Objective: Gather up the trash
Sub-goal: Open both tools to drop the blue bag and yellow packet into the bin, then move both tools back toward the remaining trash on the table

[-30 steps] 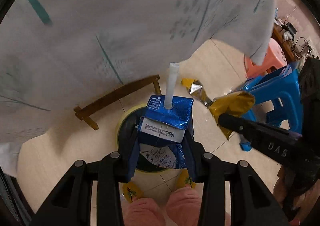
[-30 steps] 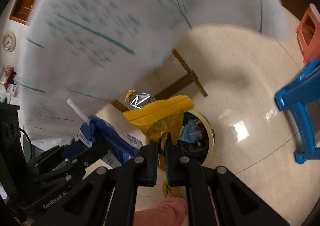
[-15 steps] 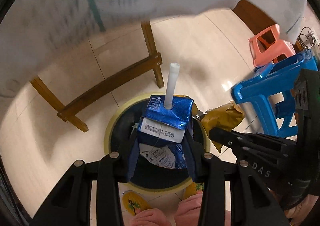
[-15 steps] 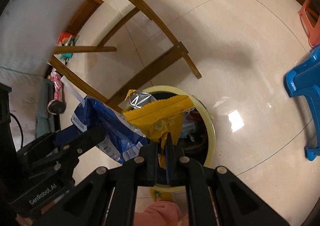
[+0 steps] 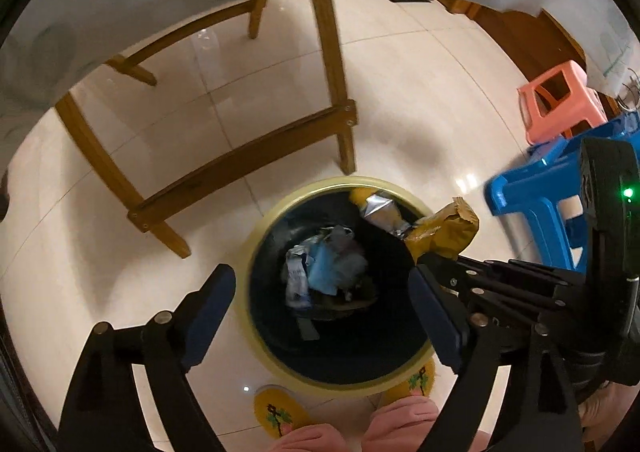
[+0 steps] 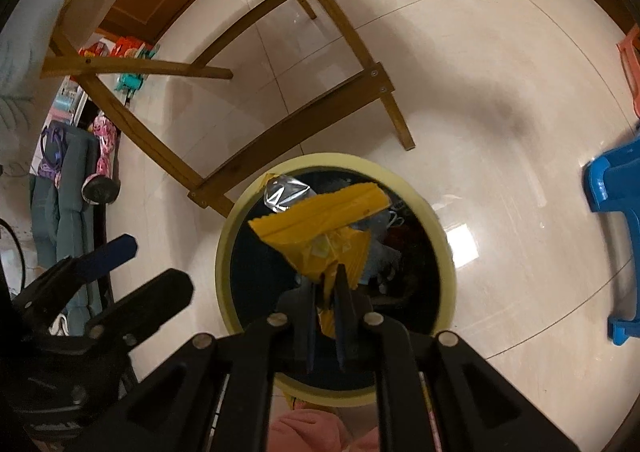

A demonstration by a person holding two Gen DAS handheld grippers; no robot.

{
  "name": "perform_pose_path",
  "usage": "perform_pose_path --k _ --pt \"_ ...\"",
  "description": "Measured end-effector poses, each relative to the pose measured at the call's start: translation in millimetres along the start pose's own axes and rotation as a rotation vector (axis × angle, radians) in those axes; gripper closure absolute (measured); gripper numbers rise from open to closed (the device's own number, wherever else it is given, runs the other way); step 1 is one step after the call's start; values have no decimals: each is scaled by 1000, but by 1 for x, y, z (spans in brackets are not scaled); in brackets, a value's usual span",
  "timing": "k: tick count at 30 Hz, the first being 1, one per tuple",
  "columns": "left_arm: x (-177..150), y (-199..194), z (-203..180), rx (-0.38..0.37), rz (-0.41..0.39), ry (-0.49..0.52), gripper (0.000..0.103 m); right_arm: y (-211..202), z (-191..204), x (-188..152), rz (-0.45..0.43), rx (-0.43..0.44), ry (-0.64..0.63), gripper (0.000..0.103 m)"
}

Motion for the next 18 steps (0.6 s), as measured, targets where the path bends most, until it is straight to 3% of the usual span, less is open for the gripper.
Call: perform_pose_path --k 2,6,18 --pt "-2 -1 7 6 -6 -22 11 6 4 1 13 4 -12 85" --pt "-5 -5 19 12 -5 -56 10 9 12 2 20 1 -43 63" --pt "-10 -57 23 5 -36 -82 10 -28 36 3 -40 -37 -73 62"
Point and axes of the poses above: each gripper's, at about its wrist camera, not at the fingertips, and y roughly the way its jaws point, z to its left, x to its top, the point moved 2 cm from there along y, roughly the way its jaws point, and after that the axes turned 11 degrees about x, right-handed, at the moved point
